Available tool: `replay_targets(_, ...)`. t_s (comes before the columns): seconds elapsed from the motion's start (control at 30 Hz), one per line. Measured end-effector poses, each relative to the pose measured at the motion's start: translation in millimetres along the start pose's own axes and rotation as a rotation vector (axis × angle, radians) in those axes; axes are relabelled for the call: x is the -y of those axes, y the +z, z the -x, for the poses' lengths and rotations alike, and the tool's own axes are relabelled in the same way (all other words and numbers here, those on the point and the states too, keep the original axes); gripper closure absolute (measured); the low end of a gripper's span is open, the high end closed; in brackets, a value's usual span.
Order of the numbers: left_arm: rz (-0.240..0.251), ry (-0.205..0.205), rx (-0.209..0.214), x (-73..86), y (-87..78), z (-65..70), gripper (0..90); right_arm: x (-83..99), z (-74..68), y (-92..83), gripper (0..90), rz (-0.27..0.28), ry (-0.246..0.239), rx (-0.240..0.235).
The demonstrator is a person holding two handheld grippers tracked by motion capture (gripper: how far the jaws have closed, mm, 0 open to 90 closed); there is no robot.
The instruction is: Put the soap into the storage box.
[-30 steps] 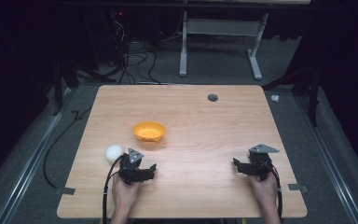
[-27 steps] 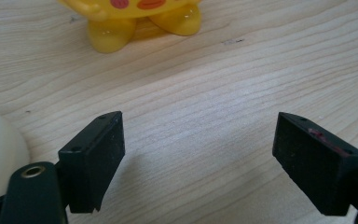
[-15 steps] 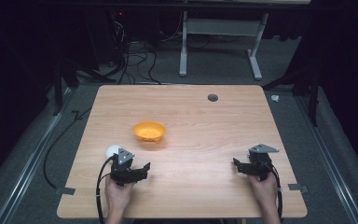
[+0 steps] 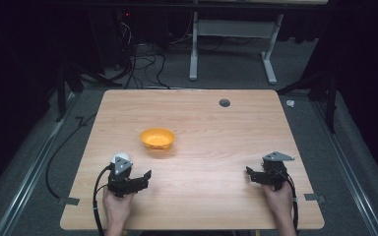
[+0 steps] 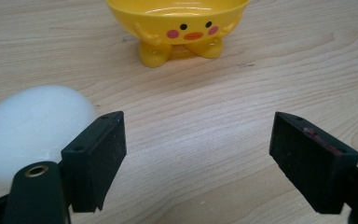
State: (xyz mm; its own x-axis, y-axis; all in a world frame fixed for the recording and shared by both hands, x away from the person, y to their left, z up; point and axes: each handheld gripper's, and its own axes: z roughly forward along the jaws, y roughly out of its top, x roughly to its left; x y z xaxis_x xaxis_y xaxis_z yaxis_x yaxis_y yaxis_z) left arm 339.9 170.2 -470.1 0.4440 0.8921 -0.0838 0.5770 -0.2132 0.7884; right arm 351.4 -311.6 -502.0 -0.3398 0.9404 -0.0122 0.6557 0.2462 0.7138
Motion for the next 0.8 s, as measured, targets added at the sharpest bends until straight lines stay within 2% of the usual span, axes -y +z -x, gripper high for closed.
replay_targets(0.43,0.032,-0.05,-0.084,6.5,-19.1,-19.4,18.5,0.0,-0.1,0.1,22.3,0.0,-0.003,0.0)
replay_targets(0.67,0.034,-0.071,-0.11,9.1,-21.0,-29.3,18.4,0.0,-0.1,0.1,22.2,0.0,-0.004,0.0)
replay_targets(0.8,0.023,-0.093,-0.143,13.7,-18.4,-37.2,18.5,0.0,-0.2,0.1,22.3,0.0,-0.004,0.0)
